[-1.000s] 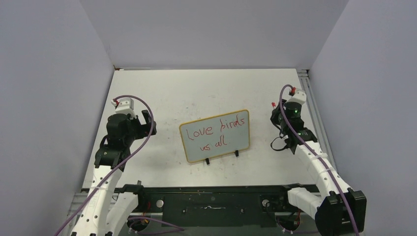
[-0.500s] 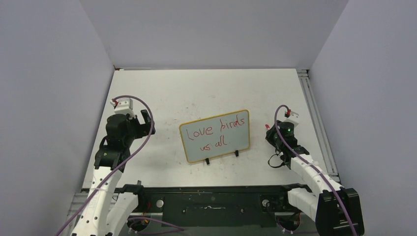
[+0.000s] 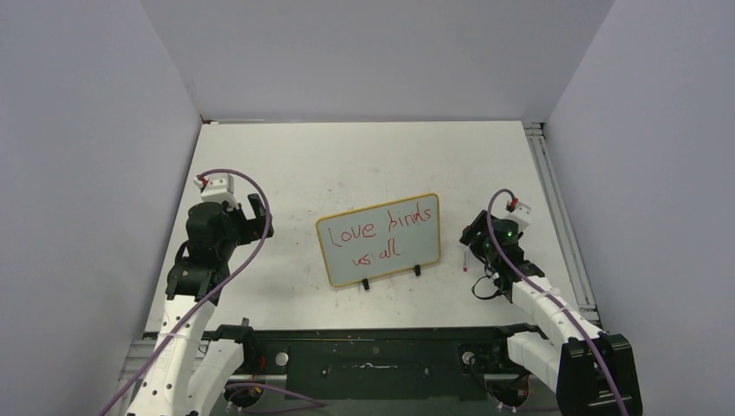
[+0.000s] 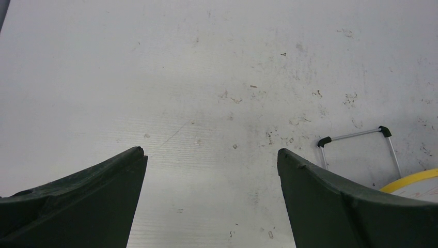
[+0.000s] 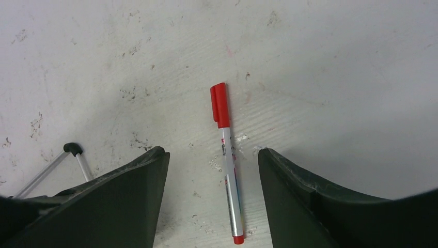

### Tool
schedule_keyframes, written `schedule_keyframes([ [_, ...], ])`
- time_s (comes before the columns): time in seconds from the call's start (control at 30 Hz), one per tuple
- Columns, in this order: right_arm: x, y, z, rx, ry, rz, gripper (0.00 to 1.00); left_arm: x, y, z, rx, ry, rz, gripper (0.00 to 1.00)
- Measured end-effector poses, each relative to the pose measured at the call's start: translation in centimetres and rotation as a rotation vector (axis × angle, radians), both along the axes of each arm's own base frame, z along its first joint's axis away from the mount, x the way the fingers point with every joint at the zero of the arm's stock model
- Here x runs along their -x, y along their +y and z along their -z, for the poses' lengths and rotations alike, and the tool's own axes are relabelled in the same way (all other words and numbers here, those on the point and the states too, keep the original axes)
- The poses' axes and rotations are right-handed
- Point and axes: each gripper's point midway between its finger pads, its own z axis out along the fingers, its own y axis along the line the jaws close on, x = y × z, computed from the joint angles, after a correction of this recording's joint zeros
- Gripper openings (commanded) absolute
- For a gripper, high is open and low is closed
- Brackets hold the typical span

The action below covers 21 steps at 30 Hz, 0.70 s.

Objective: Write a sentence on the whiteboard
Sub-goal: Place the whiteboard marker at the center of the board, then reset both arms

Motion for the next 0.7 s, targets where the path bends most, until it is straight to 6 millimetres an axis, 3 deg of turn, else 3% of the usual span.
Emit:
schedule_keyframes([
  [0.13, 0.1, -0.2, -0.8, 0.003, -0.026, 0.005, 0.83, 0.0, 0.0, -0.1, 0.000, -0.003, -0.001, 1.00],
  [0.27, 0.2, -0.4, -2.0, 0.033, -0.038, -0.010, 0.98, 0.1, 0.2, -0.4, -0.002, -0.014, -0.007, 0.96],
  [0.37, -0.1, -0.6, -3.7, 0.077, -0.052, -0.034, 0.93, 0.3, 0.3, -0.8, -0.004, -0.033, -0.015, 0.96],
  [0.5, -0.7, -0.7, -7.7, 0.180, -0.123, -0.068, 0.91, 0.6, 1.0, -1.9, -0.014, -0.080, -0.051, 0.96],
  [0.7, 0.5, 2.8, -13.3, 0.275, -0.304, -0.186, 0.91, 1.4, 1.7, -4.1, -0.015, -0.172, -0.083, 0.96],
])
